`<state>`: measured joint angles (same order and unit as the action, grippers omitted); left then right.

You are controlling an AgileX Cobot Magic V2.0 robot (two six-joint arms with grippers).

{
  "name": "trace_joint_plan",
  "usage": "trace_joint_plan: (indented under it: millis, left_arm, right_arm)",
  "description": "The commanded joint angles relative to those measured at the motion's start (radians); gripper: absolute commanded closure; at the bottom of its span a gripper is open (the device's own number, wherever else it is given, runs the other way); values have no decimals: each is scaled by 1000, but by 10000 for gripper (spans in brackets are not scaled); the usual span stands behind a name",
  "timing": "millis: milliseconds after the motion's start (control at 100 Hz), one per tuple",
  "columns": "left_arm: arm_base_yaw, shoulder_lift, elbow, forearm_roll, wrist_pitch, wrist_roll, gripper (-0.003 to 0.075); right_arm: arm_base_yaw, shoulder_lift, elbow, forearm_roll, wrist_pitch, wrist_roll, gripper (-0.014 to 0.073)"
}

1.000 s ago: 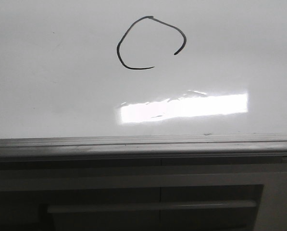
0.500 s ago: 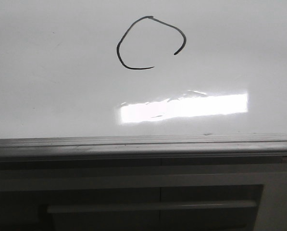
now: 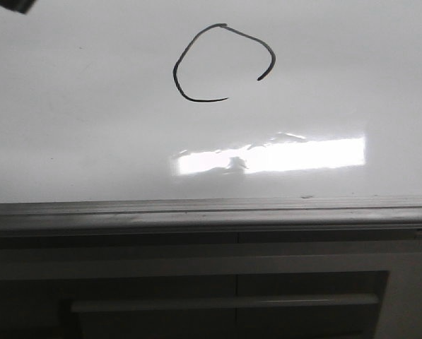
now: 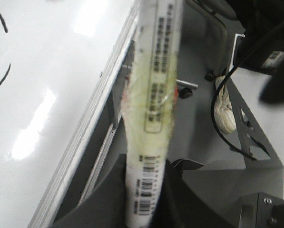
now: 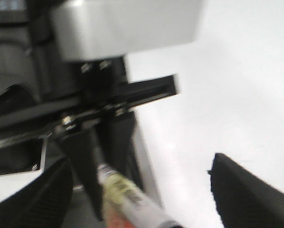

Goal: Write number 0 on whiteboard

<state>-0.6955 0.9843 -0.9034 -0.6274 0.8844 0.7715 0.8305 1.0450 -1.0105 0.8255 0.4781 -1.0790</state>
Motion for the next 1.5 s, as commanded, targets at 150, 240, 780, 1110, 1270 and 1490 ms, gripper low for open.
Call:
trace_joint_plan:
  millis: [150,240,780,1110,1270,1490]
  left_arm:
    - [1,-16,178,-214,-528,-81,740]
    - [1,-11,231,-309,-699,-87,740]
    - [1,232,249,-519,-933,-86,740]
    - [1,253,249,-539,-983,-86,740]
    - [1,253,249,-591,-979,-86,727]
    - [1,253,249,-592,-979,-86,467]
  right_arm:
    - [-275,-192,21,36,-74,47,347]
    - [-361,-265,94,36,-74,62,645]
    - [-454,-390,313,86,-73,68,663]
    - [-454,-390,313,103,-73,68,663]
    - [-454,-390,313,130,-63,68,662]
    - [-454,-390,313,137,-43,68,662]
